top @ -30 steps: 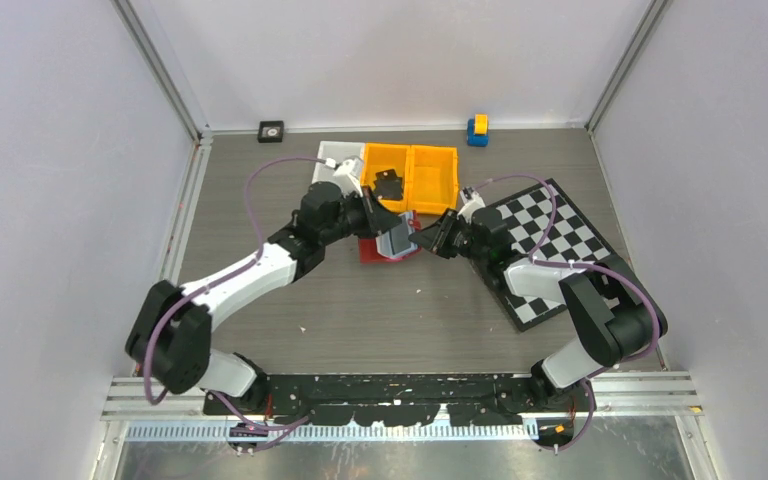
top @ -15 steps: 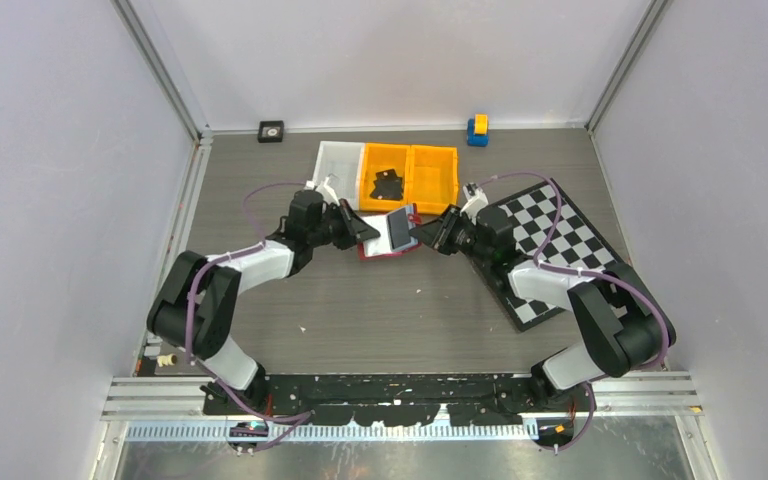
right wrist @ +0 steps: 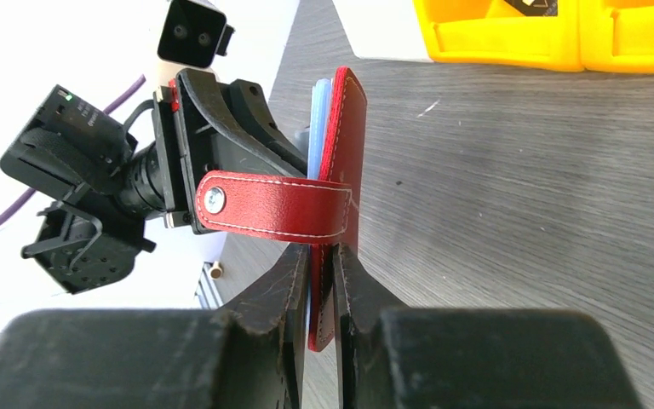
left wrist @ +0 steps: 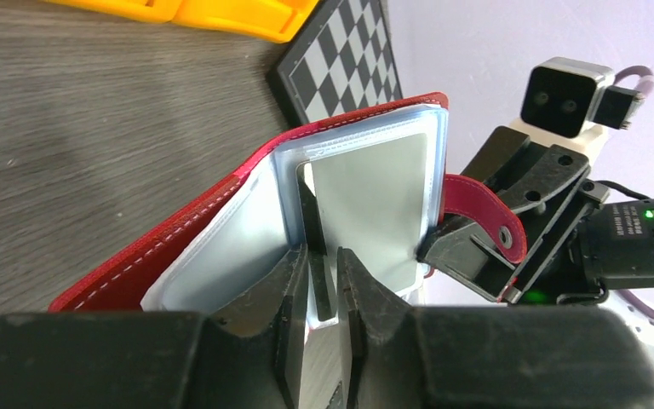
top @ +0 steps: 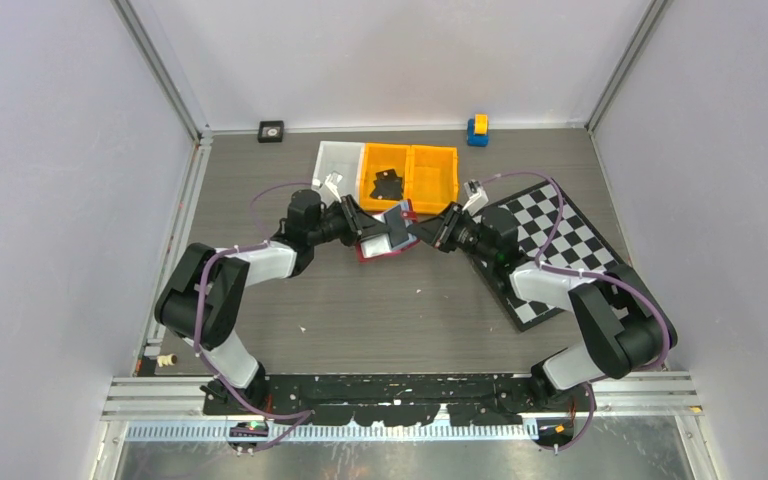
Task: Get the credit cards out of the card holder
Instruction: Remove the credit card from the card holder.
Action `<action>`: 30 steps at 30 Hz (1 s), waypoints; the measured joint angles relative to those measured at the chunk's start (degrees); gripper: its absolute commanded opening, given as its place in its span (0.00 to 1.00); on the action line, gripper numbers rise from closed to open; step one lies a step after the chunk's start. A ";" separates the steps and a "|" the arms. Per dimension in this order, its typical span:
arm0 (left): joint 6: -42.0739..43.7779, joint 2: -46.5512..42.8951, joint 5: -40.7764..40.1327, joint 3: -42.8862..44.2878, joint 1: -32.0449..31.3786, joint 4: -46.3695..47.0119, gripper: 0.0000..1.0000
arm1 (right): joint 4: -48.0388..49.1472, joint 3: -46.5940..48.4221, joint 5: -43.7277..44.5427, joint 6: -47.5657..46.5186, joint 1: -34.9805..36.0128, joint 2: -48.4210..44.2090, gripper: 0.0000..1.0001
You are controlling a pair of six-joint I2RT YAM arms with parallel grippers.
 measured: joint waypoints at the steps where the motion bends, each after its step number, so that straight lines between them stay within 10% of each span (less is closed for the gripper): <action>1: -0.55 0.02 0.35 -0.07 0.04 1.03 0.23 | 0.50 -0.02 -0.20 0.50 -0.17 0.00 0.01; 19: -7.56 2.56 3.93 -2.49 1.95 13.73 0.15 | 8.68 -0.33 -3.17 7.04 -2.58 3.82 0.01; 30: -7.63 2.58 3.98 -2.49 2.60 13.46 0.12 | 12.87 -0.31 -5.11 9.75 -3.13 7.63 0.28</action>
